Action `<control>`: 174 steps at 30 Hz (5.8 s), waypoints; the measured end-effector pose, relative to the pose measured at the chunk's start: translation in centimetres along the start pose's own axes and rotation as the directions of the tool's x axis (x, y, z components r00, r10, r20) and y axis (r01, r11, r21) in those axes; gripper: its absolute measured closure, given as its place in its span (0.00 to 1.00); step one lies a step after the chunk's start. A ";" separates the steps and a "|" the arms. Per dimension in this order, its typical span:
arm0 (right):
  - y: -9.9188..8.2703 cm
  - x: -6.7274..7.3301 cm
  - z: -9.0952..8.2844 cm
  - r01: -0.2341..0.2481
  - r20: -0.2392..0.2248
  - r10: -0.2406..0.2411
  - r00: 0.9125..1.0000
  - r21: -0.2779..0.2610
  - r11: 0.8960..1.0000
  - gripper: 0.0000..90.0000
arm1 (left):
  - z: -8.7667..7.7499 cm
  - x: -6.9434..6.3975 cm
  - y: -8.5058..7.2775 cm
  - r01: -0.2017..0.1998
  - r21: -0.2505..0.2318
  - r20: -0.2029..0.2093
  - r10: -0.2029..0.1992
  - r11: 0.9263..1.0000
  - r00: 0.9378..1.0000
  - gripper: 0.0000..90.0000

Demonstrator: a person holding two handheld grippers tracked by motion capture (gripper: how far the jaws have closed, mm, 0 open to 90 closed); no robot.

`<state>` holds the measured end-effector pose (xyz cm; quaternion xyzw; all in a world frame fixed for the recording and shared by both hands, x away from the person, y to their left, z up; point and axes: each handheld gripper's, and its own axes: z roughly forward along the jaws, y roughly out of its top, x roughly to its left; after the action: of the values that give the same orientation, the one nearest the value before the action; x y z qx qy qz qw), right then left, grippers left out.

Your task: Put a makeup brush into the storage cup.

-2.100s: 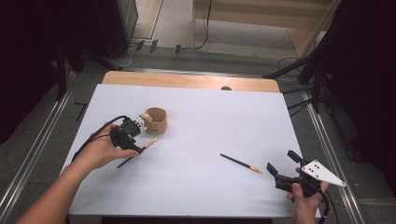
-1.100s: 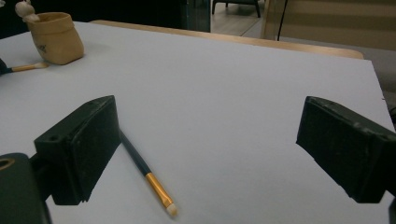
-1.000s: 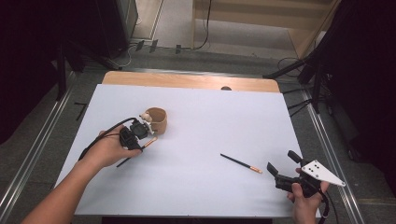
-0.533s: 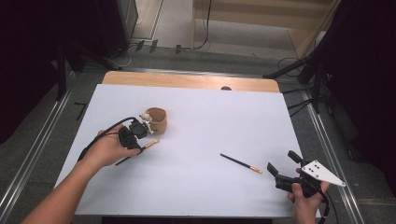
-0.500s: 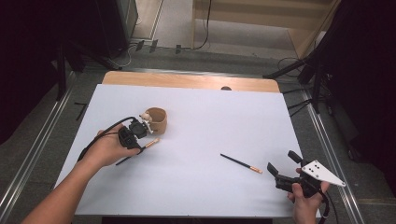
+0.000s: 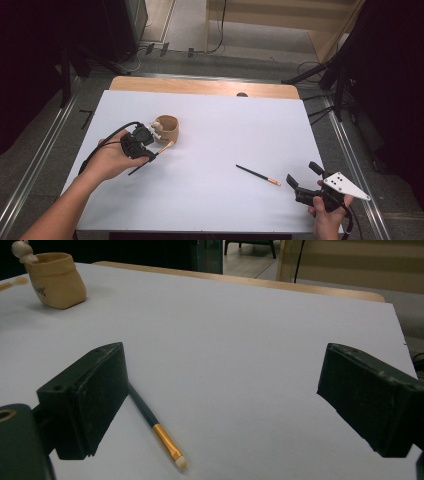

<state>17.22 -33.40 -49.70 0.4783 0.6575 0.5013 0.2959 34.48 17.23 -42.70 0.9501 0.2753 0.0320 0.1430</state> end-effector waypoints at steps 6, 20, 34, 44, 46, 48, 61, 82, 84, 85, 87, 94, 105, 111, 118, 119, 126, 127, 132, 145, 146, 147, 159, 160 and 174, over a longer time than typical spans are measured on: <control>0.0 0.0 0.0 0.000 0.001 0.000 1.000 -0.001 1.000 0.08 | -1.2 0.0 -0.1 -0.006 -0.085 0.006 0.007 0.996 1.000 0.95; 0.0 -0.1 0.0 -0.005 0.011 0.005 1.000 0.001 1.000 0.08 | -3.5 -0.1 -0.4 0.011 -0.294 -0.003 -0.012 0.956 1.000 0.95; 0.0 -0.1 0.0 0.000 0.011 0.000 1.000 -0.001 1.000 0.08 | -5.1 0.7 -0.7 0.067 -0.525 -0.006 -0.082 0.849 0.997 0.95; -0.1 -0.1 0.0 0.000 0.011 -0.001 1.000 0.002 1.000 0.08 | -5.8 1.1 -0.8 0.106 -0.649 0.002 -0.138 0.753 0.990 0.95; -0.1 -0.1 0.0 0.000 0.011 0.000 1.000 0.002 1.000 0.08 | -5.9 1.1 -0.8 0.108 -0.676 -0.002 -0.148 0.729 0.989 0.95; 0.0 -0.1 0.0 0.001 0.012 -0.001 1.000 -0.001 1.000 0.08 | -6.1 1.2 -0.9 0.105 -0.705 -0.012 -0.160 0.701 0.987 0.95; 0.0 -0.1 -0.1 0.000 0.013 0.000 1.000 0.001 1.000 0.08 | -6.2 1.5 -1.1 0.117 -0.833 -0.007 -0.221 0.542 0.975 0.95; -0.1 -0.3 -0.2 -0.003 0.017 0.003 1.000 -0.001 1.000 0.08 | -4.2 1.7 0.4 0.084 -0.923 -0.007 -0.237 0.374 0.972 0.95; -0.1 -0.3 -0.3 -0.004 0.017 0.004 1.000 -0.001 1.000 0.08 | -3.8 1.8 0.6 0.093 -0.923 -0.004 -0.252 0.372 0.968 0.95; -0.1 -0.3 -0.3 -0.005 0.016 0.006 1.000 -0.001 1.000 0.08 | -3.7 1.8 0.6 0.097 -0.925 -0.001 -0.258 0.367 0.966 0.95; -0.1 -0.3 -0.3 -0.004 0.019 0.004 1.000 -0.002 1.000 0.08 | -3.5 1.8 0.6 0.109 -0.929 0.009 -0.272 0.354 0.962 0.95; -0.1 -0.3 -0.3 -0.004 0.017 0.004 1.000 -0.001 1.000 0.08 | -2.0 1.8 0.9 0.112 -0.933 0.005 -0.298 0.343 0.954 0.94; -0.2 -0.4 -0.3 0.000 0.015 0.000 1.000 0.001 1.000 0.08 | -0.6 1.5 1.0 0.106 -0.937 -0.016 -0.345 0.332 0.938 0.94; -0.2 -0.3 -0.2 -0.003 0.014 0.003 1.000 0.001 1.000 0.08 | 0.0 1.1 1.4 0.084 -0.931 -0.044 -0.338 0.354 0.940 0.94; -0.2 -0.3 -0.2 -0.007 0.013 0.007 1.000 0.004 1.000 0.08 | 1.3 0.9 1.0 0.091 -0.925 -0.059 -0.375 0.368 0.925 0.94; -0.2 -0.3 -0.2 -0.007 0.013 0.007 1.000 0.004 1.000 0.08 | 1.3 0.9 1.0 0.091 -0.925 -0.059 -0.375 0.368 0.925 0.94; -0.2 -0.4 -0.2 -0.005 0.014 0.005 1.000 0.002 1.000 0.08 | 2.5 0.5 0.6 0.080 -0.911 -0.086 -0.377 0.405 0.922 0.94; -0.2 -0.4 -0.2 -0.003 0.014 0.003 1.000 0.002 1.000 0.08 | 2.6 0.4 0.6 0.079 -0.914 -0.085 -0.377 0.399 0.922 0.94; -0.2 -0.4 -0.2 -0.004 0.014 0.004 1.000 0.002 1.000 0.08 | 3.2 0.2 0.5 0.097 -0.910 -0.076 -0.390 0.403 0.918 0.94; -0.2 -0.4 -0.3 -0.004 0.016 0.004 1.000 0.001 1.000 0.08 | 4.6 -0.5 0.3 0.104 -0.889 -0.090 -0.393 0.447 0.915 0.93; -0.2 -0.4 -0.3 -0.004 0.016 0.004 1.000 0.001 1.000 0.08 | 4.6 -0.5 0.2 0.108 -0.890 -0.081 -0.386 0.443 0.919 0.93; -0.2 -0.4 -0.3 -0.008 0.017 0.008 1.000 -0.001 1.000 0.08 | 4.5 -0.6 0.2 0.112 -0.893 -0.073 -0.385 0.436 0.920 0.89; -0.2 -0.5 -0.3 -0.009 0.018 0.009 1.000 0.002 1.000 0.08 | 1.6 -0.5 -1.2 0.177 -0.898 0.047 -0.311 0.403 0.949 0.00; -0.2 -0.5 -0.3 -0.007 0.018 0.007 1.000 0.003 1.000 0.08 | 1.4 -0.5 -1.3 0.177 -0.898 0.045 -0.314 0.403 0.948 0.00; -0.2 -0.5 -0.5 -0.010 0.022 0.010 1.000 0.000 1.000 0.08 | -0.5 -1.3 -3.2 0.175 -0.904 0.057 -0.298 0.389 0.953 0.00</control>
<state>16.90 -34.02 -49.80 0.4872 0.6517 0.4975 0.3006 31.62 19.27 -43.09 0.6725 0.3553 0.2078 0.6151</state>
